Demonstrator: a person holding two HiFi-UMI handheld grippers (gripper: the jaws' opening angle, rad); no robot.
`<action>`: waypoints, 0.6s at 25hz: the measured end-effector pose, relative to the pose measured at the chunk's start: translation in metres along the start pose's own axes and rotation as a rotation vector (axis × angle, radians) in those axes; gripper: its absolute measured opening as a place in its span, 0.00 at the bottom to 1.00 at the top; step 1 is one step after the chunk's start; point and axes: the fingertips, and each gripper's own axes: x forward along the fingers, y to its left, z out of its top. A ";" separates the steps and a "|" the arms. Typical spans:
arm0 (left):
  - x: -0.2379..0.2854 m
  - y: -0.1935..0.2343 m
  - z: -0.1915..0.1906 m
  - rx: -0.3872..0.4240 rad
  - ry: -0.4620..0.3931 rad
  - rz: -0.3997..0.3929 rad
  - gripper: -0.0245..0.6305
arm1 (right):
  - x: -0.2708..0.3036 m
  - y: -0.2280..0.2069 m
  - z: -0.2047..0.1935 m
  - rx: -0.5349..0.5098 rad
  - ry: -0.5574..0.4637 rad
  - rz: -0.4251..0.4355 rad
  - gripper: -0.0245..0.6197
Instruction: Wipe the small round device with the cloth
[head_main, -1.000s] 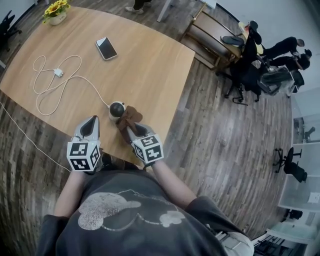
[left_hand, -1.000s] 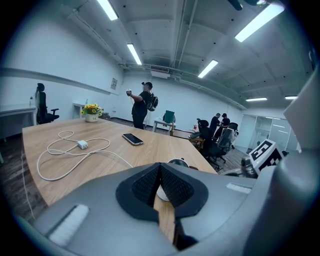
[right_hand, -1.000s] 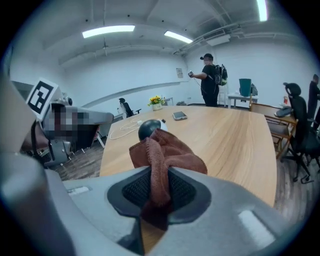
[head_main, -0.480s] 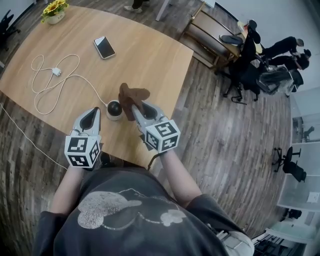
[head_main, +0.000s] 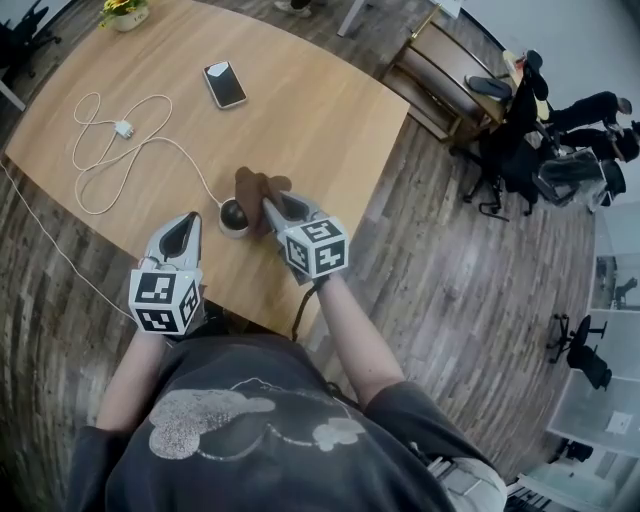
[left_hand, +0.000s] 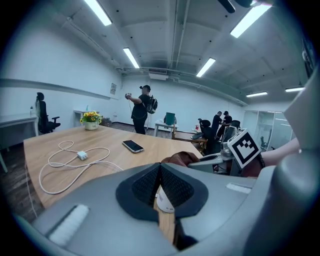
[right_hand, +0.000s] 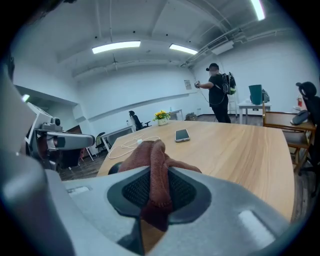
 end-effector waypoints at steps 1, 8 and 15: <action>0.000 0.001 -0.001 -0.002 0.003 0.007 0.07 | 0.004 -0.002 -0.004 -0.002 0.013 0.006 0.15; 0.001 0.008 -0.017 -0.024 0.027 0.057 0.07 | 0.028 0.000 -0.028 0.041 0.063 0.072 0.15; -0.003 0.003 -0.024 -0.035 0.036 0.102 0.07 | 0.028 -0.002 -0.036 0.050 0.066 0.096 0.15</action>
